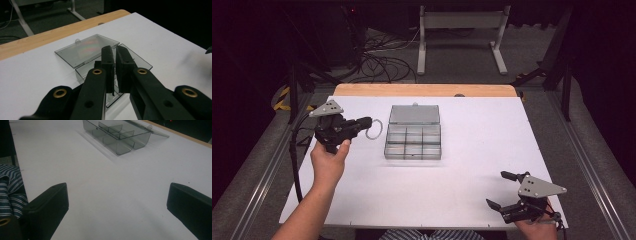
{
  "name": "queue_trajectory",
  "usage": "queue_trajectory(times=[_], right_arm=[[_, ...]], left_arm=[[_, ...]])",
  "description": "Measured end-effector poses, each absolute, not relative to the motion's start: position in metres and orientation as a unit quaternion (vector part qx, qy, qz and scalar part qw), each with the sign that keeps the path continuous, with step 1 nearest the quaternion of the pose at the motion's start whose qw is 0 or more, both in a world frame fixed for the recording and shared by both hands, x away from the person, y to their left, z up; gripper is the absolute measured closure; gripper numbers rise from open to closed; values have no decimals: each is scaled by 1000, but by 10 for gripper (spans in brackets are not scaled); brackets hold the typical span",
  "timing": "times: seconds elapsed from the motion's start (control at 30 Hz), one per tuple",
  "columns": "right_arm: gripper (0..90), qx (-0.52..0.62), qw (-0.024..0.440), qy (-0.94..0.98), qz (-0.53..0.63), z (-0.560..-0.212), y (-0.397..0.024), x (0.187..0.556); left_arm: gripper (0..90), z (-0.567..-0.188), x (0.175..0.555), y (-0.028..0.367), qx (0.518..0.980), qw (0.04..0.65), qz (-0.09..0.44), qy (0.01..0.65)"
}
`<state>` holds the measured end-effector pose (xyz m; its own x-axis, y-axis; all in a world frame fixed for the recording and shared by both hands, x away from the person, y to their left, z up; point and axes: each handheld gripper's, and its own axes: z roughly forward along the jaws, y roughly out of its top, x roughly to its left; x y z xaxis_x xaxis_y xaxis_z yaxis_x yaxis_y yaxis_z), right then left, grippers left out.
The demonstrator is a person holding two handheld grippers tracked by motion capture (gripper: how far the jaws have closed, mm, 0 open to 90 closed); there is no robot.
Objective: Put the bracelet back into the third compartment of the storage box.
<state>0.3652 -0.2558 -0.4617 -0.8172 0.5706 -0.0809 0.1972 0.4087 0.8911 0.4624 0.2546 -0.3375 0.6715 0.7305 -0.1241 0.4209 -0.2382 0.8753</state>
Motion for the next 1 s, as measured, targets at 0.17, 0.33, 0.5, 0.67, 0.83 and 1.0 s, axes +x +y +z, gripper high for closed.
queue_trajectory(times=[0.17, 0.33, 0.5, 0.67, 0.83, 1.0], right_arm=[[46, 234, 192, 817, 490, -462, -256, 365], [46, 234, 192, 816, 492, -462, -257, 365], [46, 233, 191, 817, 492, -462, -257, 365], [46, 232, 191, 816, 494, -461, -258, 365], [46, 231, 191, 816, 494, -462, -258, 365], [46, 232, 191, 816, 493, -461, -259, 364]], left_arm=[[853, -336, 468, 244, 771, 497, 147, 371], [853, -335, 474, 235, 773, 500, 143, 364], [853, -336, 481, 225, 773, 502, 138, 362], [853, -334, 487, 215, 775, 506, 132, 356], [852, -333, 491, 201, 778, 504, 128, 353], [853, -334, 496, 190, 781, 503, 121, 350]])
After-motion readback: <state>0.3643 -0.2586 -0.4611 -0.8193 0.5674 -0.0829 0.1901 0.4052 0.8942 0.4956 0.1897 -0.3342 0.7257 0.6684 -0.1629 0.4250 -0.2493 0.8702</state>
